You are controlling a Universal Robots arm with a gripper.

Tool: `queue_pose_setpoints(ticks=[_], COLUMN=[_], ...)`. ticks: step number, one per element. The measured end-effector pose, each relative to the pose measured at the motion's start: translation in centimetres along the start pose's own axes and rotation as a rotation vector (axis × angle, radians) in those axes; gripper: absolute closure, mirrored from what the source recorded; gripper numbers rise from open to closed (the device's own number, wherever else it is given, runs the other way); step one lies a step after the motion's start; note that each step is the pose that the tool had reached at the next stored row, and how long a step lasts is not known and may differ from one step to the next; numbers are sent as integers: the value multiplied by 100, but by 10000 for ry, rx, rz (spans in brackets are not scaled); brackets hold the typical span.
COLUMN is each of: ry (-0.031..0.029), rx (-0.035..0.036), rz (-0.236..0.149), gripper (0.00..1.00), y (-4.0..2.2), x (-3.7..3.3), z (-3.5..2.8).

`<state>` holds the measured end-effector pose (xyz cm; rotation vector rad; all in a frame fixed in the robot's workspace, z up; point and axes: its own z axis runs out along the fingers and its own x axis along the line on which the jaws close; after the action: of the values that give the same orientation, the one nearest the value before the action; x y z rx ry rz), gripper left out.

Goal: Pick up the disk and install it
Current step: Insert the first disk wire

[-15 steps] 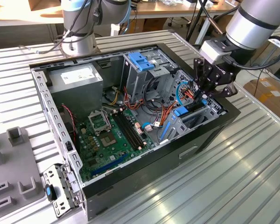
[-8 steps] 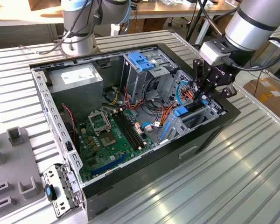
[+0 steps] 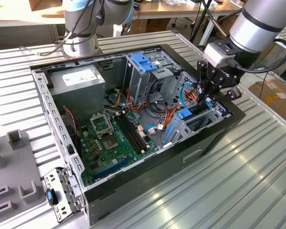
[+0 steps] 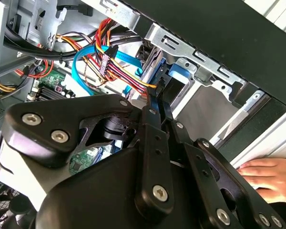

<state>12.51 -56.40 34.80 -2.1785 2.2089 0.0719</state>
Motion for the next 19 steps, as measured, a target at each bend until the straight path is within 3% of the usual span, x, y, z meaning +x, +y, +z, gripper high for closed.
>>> queue_pose_setpoints(ticks=[19], ry=[5], rx=[2], rz=[38], gripper=[84], y=[-5], x=[-10], z=[-7])
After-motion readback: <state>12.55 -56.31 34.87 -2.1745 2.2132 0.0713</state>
